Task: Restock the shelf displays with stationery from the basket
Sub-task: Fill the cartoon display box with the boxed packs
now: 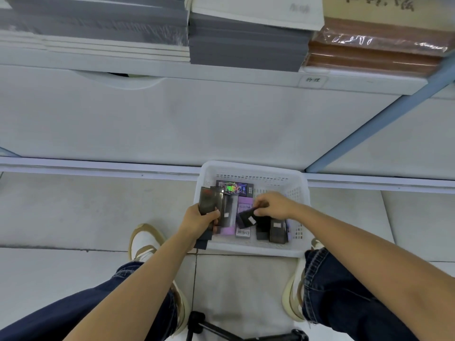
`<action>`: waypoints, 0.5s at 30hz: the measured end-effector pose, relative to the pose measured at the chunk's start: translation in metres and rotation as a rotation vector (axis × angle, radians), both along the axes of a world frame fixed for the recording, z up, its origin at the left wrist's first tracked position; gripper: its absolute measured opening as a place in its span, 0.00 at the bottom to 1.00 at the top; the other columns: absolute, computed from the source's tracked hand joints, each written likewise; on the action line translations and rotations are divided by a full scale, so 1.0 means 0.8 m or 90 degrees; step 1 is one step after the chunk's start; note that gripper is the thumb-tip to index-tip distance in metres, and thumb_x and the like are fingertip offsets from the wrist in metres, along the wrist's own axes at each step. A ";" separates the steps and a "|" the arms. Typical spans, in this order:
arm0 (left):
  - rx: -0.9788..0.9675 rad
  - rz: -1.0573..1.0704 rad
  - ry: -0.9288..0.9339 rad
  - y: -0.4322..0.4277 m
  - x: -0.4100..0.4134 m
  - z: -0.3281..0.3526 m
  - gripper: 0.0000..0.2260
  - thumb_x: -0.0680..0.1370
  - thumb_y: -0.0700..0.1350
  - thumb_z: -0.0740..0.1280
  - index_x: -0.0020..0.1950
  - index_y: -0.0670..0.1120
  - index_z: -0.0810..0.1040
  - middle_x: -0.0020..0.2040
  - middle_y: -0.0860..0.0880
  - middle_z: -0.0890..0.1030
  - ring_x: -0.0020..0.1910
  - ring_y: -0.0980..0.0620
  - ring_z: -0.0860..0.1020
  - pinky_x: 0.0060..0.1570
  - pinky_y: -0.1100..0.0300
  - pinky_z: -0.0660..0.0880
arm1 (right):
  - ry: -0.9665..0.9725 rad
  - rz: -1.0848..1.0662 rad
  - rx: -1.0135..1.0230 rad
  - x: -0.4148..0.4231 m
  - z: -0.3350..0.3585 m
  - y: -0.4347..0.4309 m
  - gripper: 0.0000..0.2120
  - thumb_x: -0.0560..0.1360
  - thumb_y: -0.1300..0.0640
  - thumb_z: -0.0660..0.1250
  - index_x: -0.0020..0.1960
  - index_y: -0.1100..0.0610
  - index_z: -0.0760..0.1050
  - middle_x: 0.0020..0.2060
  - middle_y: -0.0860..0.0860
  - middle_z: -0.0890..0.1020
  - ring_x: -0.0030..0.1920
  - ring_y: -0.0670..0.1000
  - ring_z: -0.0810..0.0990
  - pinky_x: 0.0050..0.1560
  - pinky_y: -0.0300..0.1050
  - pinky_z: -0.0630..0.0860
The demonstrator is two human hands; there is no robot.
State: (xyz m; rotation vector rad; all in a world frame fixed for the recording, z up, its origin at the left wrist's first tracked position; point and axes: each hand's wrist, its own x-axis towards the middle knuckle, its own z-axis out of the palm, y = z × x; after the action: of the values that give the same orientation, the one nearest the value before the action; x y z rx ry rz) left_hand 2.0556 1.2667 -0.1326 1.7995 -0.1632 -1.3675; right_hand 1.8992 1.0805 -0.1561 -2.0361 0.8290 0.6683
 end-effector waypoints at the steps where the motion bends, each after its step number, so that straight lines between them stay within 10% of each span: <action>1: 0.002 0.022 0.000 -0.002 0.001 0.005 0.02 0.78 0.37 0.68 0.49 0.41 0.76 0.36 0.43 0.78 0.32 0.48 0.76 0.34 0.58 0.79 | -0.019 -0.010 0.000 0.003 0.012 -0.008 0.10 0.77 0.55 0.67 0.57 0.56 0.78 0.56 0.53 0.80 0.57 0.52 0.77 0.62 0.49 0.72; 15: -0.145 0.242 -0.011 -0.024 0.043 0.159 0.09 0.72 0.37 0.74 0.49 0.38 0.77 0.34 0.43 0.81 0.20 0.52 0.75 0.26 0.60 0.78 | -0.389 -0.184 0.131 0.068 0.194 0.011 0.13 0.74 0.56 0.72 0.58 0.51 0.79 0.52 0.48 0.83 0.50 0.43 0.82 0.45 0.32 0.76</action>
State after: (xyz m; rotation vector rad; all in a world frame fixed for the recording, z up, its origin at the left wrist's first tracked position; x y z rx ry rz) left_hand 2.0902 1.2479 -0.0050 1.5568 0.0158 -1.0202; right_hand 1.9532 1.0894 -0.0012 -1.7371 0.6348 -0.0407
